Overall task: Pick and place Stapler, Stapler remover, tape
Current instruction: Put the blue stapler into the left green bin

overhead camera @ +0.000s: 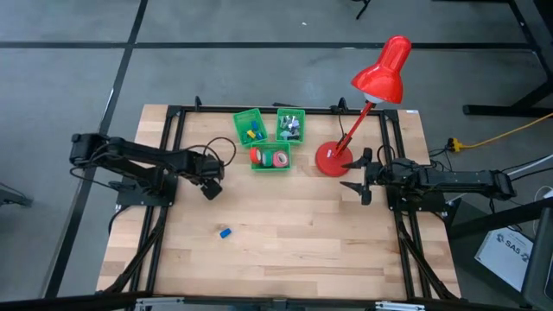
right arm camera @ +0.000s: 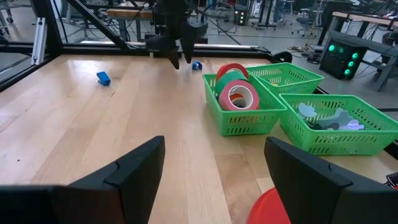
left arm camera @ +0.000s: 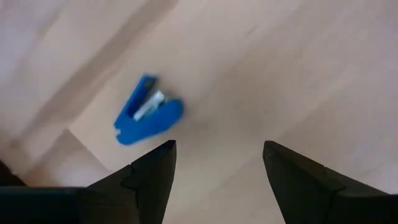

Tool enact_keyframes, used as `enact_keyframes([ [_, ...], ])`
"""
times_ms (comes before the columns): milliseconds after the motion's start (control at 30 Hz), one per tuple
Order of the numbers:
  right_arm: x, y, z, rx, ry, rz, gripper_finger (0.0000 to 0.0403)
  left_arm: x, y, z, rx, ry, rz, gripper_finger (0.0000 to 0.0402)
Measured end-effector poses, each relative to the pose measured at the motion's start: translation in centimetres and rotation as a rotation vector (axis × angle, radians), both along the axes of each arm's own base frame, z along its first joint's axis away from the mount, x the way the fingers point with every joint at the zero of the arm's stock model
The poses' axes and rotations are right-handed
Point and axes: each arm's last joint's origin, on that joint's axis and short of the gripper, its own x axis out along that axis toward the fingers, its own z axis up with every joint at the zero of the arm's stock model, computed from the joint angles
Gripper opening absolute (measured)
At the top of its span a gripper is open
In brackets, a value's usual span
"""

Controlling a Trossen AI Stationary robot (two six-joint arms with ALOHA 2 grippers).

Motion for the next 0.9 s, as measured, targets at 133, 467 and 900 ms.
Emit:
enact_keyframes([
  [133, 0.0, 0.0, 0.0, 0.0, 0.0, 0.0, 0.0282, 0.9, 0.6, 1.6, 0.027, -0.053, -0.041, 0.0239],
  [467, 0.0, 0.0, 0.0, 0.0, 0.0, 0.0, 0.0282, 0.8, 3.1, 2.8, 0.07, 0.036, -0.199, 0.0239],
  [900, 0.0, 0.0, 0.0, -0.001, 0.0, 0.0, 0.0282, -0.7, 6.5, 2.2, -0.049, 0.027, -0.035, 0.0239],
])
